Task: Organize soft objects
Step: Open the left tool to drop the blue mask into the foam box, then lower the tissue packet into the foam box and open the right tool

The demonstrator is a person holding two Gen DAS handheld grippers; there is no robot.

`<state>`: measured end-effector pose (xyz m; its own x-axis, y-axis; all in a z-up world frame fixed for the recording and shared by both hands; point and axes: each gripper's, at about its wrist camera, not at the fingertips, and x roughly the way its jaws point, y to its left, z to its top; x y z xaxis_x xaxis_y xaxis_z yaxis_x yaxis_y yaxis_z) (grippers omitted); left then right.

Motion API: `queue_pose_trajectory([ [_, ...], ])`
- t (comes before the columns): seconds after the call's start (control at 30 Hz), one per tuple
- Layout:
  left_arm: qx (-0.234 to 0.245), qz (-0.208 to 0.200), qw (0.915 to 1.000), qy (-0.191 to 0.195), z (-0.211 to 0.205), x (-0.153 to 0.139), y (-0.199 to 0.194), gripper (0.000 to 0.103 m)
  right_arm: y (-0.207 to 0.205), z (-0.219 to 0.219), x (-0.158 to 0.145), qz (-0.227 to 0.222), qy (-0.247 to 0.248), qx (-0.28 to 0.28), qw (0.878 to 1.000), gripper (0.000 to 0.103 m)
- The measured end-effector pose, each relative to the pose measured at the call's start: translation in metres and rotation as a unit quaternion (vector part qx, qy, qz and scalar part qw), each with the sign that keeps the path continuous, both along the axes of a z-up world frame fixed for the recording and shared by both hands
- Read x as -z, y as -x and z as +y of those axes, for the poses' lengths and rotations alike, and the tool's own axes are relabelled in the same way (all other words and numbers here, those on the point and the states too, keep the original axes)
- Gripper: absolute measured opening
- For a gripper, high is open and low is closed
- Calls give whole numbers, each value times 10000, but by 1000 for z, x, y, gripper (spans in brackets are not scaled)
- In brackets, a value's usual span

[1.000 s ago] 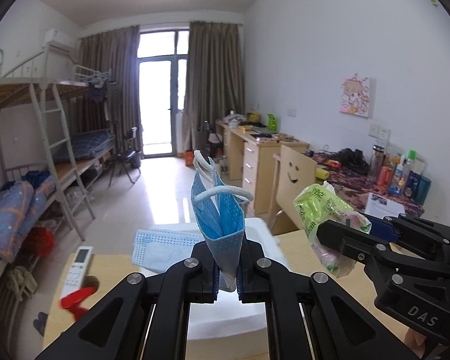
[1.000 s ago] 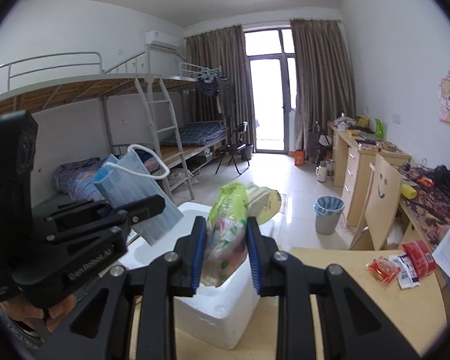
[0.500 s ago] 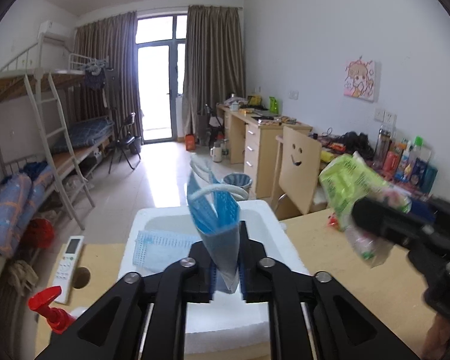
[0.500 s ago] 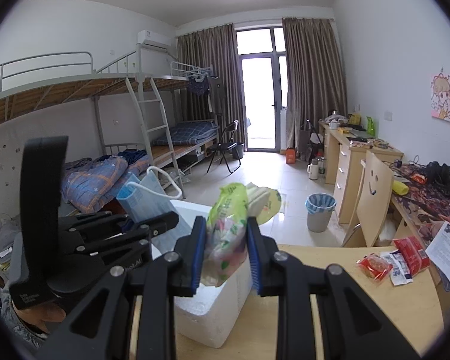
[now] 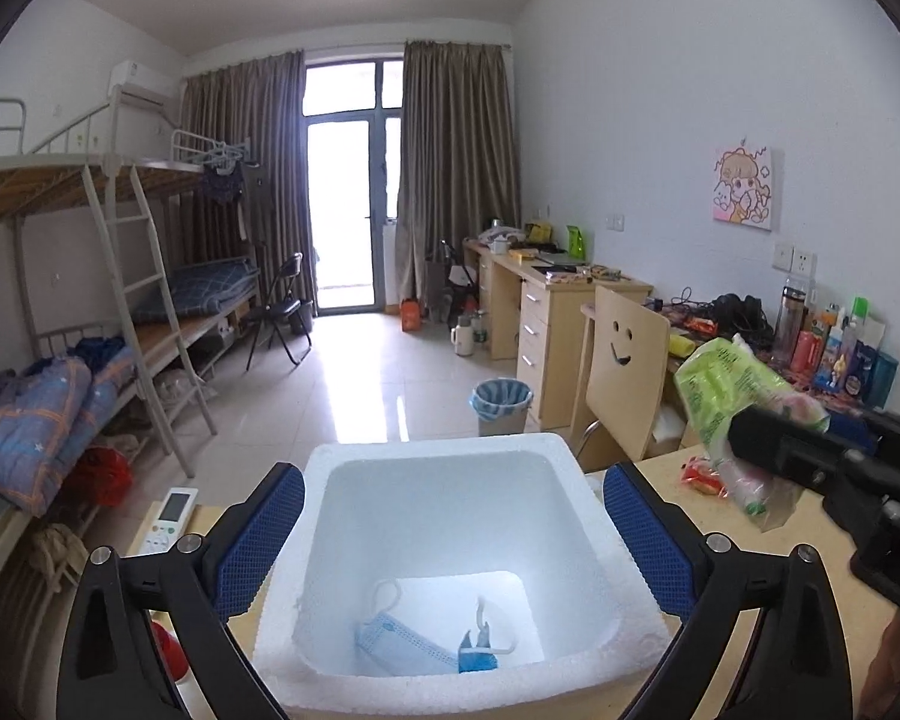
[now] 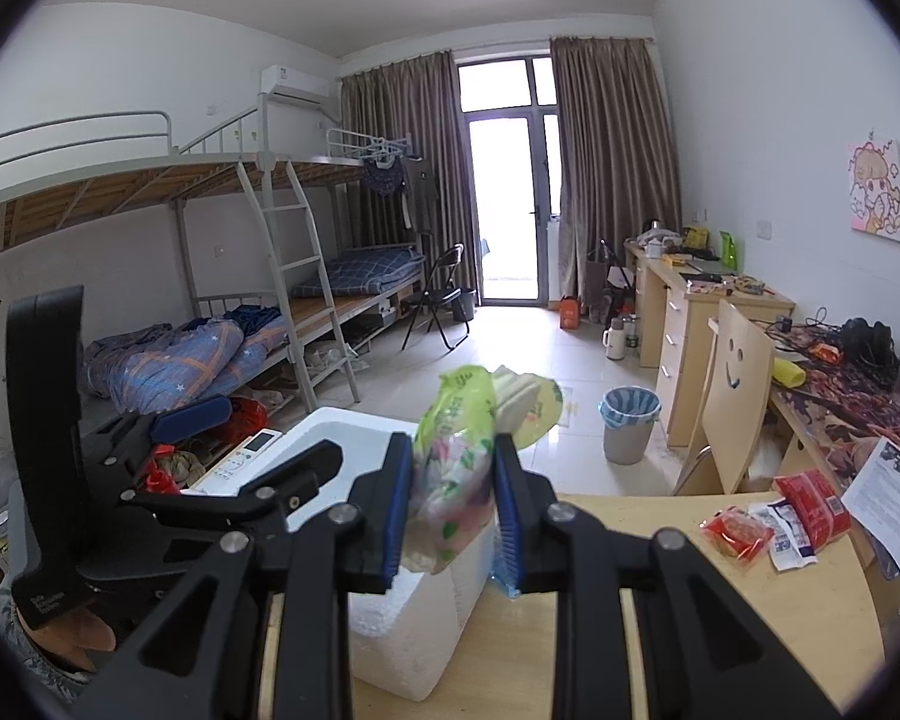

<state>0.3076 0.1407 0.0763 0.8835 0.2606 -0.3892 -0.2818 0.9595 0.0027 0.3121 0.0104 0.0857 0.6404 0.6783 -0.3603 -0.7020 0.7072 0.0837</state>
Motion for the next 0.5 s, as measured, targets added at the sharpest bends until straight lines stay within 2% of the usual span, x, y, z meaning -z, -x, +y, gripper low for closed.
queue_pose_trajectory([
  [0.5,-439,-179,9988,-151,17,-17,43,102,2,25,1,105,142,-452,9988,31],
])
